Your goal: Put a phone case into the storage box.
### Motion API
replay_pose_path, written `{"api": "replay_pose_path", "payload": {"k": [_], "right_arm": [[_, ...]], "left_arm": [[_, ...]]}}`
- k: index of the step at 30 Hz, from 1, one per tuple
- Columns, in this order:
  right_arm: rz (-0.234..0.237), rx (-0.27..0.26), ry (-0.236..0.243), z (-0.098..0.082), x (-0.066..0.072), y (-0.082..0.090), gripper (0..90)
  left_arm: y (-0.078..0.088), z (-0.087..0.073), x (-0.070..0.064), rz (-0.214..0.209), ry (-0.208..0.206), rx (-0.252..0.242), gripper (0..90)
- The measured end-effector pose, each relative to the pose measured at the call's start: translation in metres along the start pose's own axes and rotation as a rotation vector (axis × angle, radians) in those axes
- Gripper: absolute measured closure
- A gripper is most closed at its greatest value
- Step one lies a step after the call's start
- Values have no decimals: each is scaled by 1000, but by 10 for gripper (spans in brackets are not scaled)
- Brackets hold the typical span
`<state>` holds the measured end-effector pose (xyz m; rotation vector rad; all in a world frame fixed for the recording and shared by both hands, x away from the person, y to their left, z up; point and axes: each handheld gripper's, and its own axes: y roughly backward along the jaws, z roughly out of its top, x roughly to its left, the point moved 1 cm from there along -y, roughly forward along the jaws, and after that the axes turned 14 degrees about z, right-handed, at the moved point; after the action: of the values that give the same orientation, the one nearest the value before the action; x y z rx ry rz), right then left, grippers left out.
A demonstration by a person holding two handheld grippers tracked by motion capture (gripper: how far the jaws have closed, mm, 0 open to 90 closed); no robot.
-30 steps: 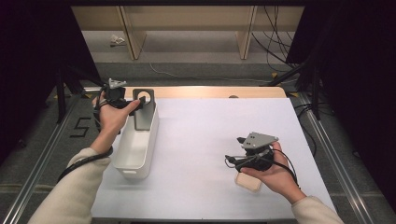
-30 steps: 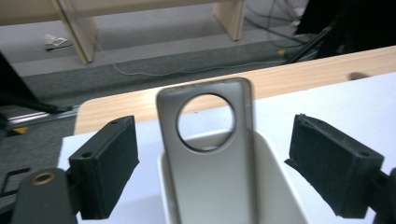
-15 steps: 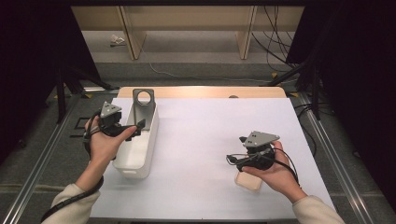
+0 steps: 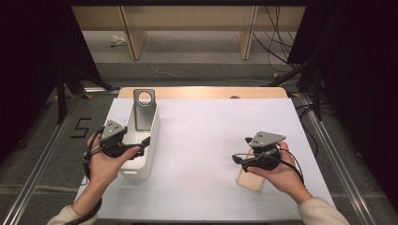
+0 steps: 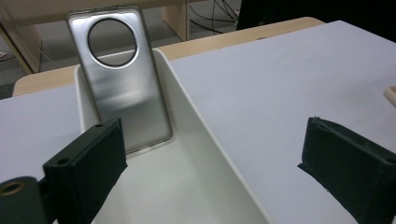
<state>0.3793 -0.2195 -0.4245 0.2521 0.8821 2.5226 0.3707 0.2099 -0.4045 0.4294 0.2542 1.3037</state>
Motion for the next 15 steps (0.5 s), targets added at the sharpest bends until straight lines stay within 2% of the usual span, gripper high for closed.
{"api": "replay_pose_path", "payload": {"k": [8,15], "right_arm": [[8,3,-10,-3,-2,1,214],[8,0,-14,-3,-2,1,215]], "left_arm": [[17,-15,-16,-39,-29,-12,66],[21,-19,-16,-37,-34,-10,70]]}}
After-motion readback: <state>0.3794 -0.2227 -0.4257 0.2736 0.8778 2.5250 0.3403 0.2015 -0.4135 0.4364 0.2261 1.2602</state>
